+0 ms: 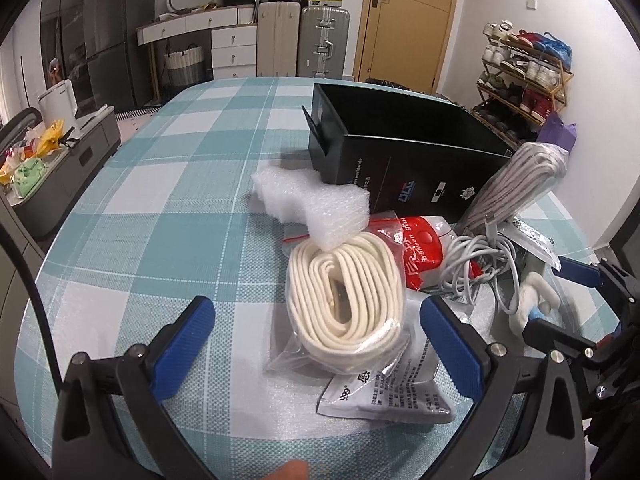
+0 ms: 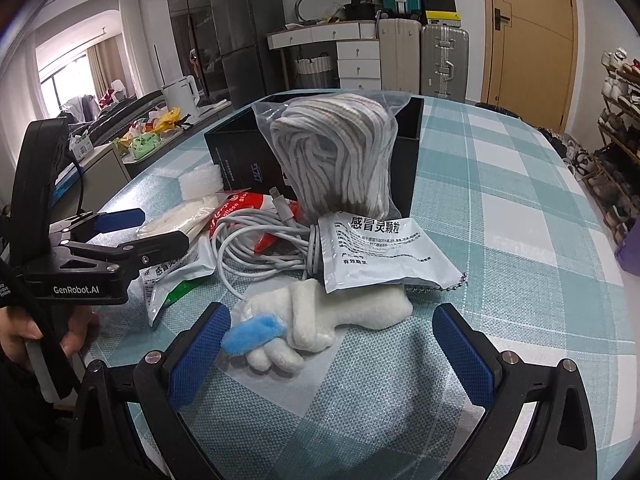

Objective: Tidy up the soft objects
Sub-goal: 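Grasp the bagged white rope with the left tool while the right tool grasps the white plush toy, then lift the bagged rope with the left tool while the right tool carries the plush toy over the box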

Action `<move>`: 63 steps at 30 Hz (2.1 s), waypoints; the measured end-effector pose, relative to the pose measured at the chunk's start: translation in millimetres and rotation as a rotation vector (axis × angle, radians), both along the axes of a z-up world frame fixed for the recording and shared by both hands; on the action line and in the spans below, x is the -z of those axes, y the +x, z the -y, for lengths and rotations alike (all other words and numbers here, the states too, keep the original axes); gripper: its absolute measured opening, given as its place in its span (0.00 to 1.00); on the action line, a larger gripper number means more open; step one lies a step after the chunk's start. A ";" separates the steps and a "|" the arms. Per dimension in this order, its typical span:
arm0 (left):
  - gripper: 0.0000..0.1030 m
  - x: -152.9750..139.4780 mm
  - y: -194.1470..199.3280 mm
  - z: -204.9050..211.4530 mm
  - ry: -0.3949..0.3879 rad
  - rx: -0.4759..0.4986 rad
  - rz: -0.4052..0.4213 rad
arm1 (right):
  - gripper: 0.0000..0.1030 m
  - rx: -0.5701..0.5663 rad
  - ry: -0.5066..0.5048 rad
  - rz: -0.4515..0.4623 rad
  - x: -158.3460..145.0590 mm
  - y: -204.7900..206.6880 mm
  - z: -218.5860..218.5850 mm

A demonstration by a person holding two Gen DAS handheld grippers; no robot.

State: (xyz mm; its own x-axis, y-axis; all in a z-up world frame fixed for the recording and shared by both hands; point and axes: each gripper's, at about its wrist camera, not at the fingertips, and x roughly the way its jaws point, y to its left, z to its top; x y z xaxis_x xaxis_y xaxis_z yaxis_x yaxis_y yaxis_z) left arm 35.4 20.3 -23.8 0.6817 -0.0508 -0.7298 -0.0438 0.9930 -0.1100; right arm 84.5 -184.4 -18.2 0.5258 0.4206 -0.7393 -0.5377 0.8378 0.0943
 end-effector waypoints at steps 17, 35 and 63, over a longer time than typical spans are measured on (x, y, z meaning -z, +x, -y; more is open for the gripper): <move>0.76 2.0 4.0 -2.2 -0.034 0.026 -0.018 | 0.94 -0.052 -0.026 -0.007 3.8 -1.3 -12.1; 0.41 1.9 2.3 4.0 -0.024 0.084 -0.021 | 0.77 -0.065 -0.014 0.006 1.5 -6.1 -10.0; 0.32 -17.2 -42.1 9.0 -0.017 0.126 0.092 | 0.35 -0.097 0.036 0.055 -4.2 -35.8 10.7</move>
